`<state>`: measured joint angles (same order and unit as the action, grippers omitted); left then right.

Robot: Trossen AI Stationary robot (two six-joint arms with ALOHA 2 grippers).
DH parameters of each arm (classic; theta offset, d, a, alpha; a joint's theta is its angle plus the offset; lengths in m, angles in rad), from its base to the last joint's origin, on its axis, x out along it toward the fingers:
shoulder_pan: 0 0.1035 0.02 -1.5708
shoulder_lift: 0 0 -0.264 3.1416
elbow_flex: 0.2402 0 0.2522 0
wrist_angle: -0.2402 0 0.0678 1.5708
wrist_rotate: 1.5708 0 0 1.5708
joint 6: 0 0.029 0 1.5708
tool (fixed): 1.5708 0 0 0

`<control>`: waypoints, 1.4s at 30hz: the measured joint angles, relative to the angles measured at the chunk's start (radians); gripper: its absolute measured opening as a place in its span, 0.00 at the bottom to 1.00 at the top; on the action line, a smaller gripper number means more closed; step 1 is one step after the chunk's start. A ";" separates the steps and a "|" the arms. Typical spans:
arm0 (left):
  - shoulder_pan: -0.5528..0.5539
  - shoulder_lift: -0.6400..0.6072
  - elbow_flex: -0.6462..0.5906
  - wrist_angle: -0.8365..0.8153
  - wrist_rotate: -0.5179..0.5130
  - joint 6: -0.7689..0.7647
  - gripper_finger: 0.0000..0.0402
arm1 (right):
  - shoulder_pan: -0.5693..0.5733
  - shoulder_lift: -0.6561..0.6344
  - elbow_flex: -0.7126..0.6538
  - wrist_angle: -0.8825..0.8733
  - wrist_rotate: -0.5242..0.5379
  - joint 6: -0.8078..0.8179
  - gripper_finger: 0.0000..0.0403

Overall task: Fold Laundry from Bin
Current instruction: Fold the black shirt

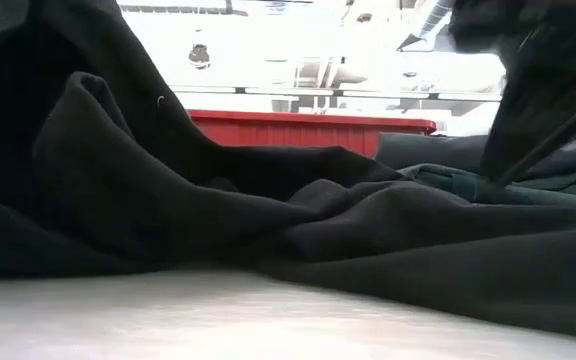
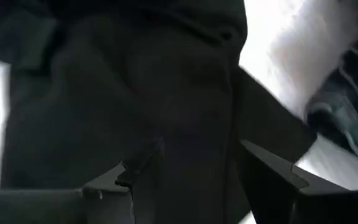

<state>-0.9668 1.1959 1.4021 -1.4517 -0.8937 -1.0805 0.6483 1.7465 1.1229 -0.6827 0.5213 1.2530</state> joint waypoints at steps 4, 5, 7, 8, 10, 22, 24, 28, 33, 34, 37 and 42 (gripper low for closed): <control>0.000 -0.012 0.000 0.004 0.001 0.021 0.00 | -0.031 0.067 0.002 0.044 -0.007 -0.039 0.56; 0.000 -0.015 0.000 0.004 0.000 0.021 0.00 | -0.042 0.084 0.002 0.052 -0.024 -0.054 0.56; 0.000 -0.020 0.000 0.004 0.002 0.021 0.00 | -0.067 0.112 0.001 0.079 -0.073 -0.101 0.55; 0.000 -0.020 0.000 0.004 0.006 0.021 0.00 | -0.079 0.122 0.001 0.111 -0.096 -0.130 0.53; 0.000 -0.020 0.000 0.003 0.023 0.024 0.00 | -0.096 0.125 0.001 0.186 -0.132 -0.197 0.44; -0.052 -0.063 0.000 0.003 -0.049 0.018 0.00 | -0.100 -0.190 0.172 -0.038 -0.219 -0.429 0.04; -0.071 -0.086 0.000 0.006 -0.106 0.013 0.00 | -0.091 -0.253 0.245 -0.176 -0.192 -0.448 0.03; -0.109 -0.129 0.001 0.020 -0.212 0.008 0.00 | -0.070 -0.343 0.406 -0.427 -0.174 -0.484 0.03; -0.141 -0.177 0.001 0.029 -0.308 -0.028 0.00 | -0.047 -0.397 0.646 -0.743 -0.141 -0.494 0.03; -0.146 -0.185 0.001 0.029 -0.320 -0.030 0.00 | -0.044 -0.401 0.696 -0.815 -0.125 -0.490 0.03; -0.151 -0.201 0.002 0.029 -0.348 -0.028 0.00 | -0.047 -0.422 0.788 -0.876 -0.068 -0.503 0.03; -0.151 -0.214 0.002 0.028 -0.384 -0.024 0.00 | -0.103 -0.494 0.821 -0.886 0.036 -0.525 0.03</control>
<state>-1.1175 0.9819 1.4036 -1.4233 -1.2774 -1.1046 0.5456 1.2529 1.9442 -1.5686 0.5574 0.7282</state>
